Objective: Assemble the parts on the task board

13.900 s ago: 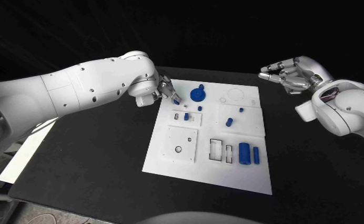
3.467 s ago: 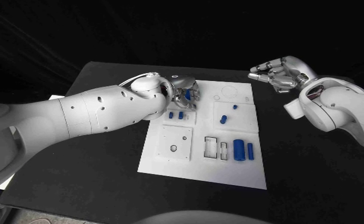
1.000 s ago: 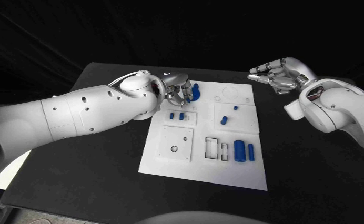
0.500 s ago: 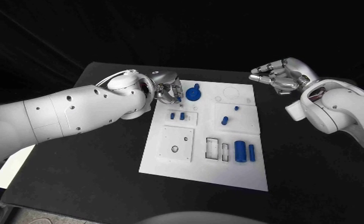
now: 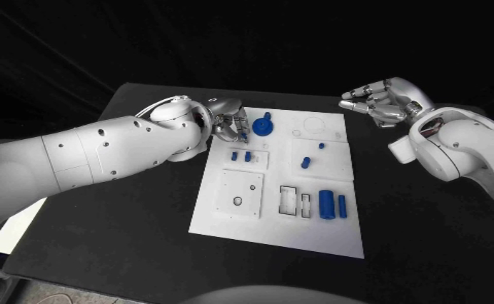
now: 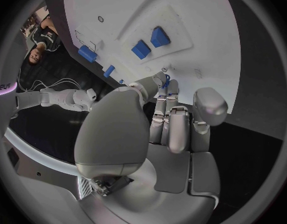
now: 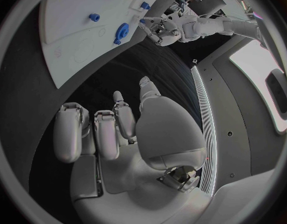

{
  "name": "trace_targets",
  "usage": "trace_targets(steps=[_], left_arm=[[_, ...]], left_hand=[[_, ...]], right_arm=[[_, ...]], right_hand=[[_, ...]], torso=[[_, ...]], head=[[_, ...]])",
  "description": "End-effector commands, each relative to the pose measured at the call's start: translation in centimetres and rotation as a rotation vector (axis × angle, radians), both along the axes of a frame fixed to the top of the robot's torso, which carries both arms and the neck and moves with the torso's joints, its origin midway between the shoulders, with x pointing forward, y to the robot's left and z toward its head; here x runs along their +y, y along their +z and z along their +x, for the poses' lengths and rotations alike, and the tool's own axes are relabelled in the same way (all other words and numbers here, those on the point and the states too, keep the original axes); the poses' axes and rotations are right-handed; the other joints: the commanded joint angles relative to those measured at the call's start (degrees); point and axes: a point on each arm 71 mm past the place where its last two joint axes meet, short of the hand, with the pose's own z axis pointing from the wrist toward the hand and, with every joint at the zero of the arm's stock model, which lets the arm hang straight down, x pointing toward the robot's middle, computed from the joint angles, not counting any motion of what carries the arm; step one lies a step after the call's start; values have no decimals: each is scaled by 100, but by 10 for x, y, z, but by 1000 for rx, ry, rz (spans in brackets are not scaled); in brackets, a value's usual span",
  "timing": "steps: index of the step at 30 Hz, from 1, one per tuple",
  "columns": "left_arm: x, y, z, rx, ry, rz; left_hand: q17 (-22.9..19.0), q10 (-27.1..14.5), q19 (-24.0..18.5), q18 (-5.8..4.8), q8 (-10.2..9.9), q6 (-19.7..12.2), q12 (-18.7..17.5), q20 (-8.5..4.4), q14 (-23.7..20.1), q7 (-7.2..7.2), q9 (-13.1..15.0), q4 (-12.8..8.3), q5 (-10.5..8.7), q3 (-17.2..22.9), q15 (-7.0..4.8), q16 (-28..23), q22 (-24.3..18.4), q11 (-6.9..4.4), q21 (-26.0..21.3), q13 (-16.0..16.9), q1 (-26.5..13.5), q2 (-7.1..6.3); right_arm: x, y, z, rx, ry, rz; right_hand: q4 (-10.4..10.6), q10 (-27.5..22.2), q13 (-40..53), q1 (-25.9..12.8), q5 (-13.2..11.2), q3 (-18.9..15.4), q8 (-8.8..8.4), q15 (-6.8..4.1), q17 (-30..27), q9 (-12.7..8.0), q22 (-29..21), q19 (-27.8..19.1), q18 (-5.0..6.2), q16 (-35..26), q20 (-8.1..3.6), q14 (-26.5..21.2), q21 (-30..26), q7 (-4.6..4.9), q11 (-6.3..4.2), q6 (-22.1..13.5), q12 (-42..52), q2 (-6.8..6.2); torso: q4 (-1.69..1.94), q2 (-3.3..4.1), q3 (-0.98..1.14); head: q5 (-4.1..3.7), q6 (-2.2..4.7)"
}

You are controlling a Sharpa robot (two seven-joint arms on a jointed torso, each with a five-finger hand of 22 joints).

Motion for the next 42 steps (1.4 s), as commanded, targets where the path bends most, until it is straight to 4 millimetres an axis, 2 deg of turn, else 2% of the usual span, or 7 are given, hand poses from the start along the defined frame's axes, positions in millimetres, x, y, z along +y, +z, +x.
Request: trace_targets(steps=[1,12,28,42], left_arm=[[-3,-3,0,24,-7,5],[-5,-7,-1,46,-12,17],[-6,-8,-1,57,-14,32],[-7,-11,1,69,-6,44]], left_hand=[[-4,38,105,-69,-26,32,-33,42,313,-9,8,-5,6,20,28,27,-4,-15,16,-1,-63,17],[-5,54,103,-69,-30,42,-42,43,312,-13,9,-14,6,21,27,28,2,-20,19,3,-64,14],[-24,66,101,-77,-54,45,-78,44,305,-20,9,-40,5,10,25,20,52,-21,56,9,-81,-16],[-99,24,85,-74,-158,-11,-184,60,288,-8,-10,-11,3,-90,43,-11,44,3,29,18,-258,-119]], right_arm=[[2,0,-1,-1,15,2],[2,0,-1,-1,15,2],[2,0,-1,-2,15,0],[3,0,-1,-2,16,-2]], right_hand=[[-1,-28,349,-2,-16,-39,32,-15,831,8,-3,-32,116,-33,-24,456,-23,-14,-6,39,7,61],[-1,-28,349,-2,-16,-39,32,-15,831,8,-3,-32,116,-33,-24,456,-23,-14,-6,39,7,61],[-3,-26,351,1,-15,-44,32,-15,831,8,3,-29,115,-33,-25,456,-20,-14,-7,39,10,63],[-5,-26,350,4,-16,-47,32,-15,831,9,2,-29,115,-34,-25,456,-21,-15,-7,39,10,60]], torso=[[1,4,-1],[1,-2,3],[0,-2,-2],[0,-3,-1]], head=[[-3,-4],[4,-24],[11,-40],[5,-49]])
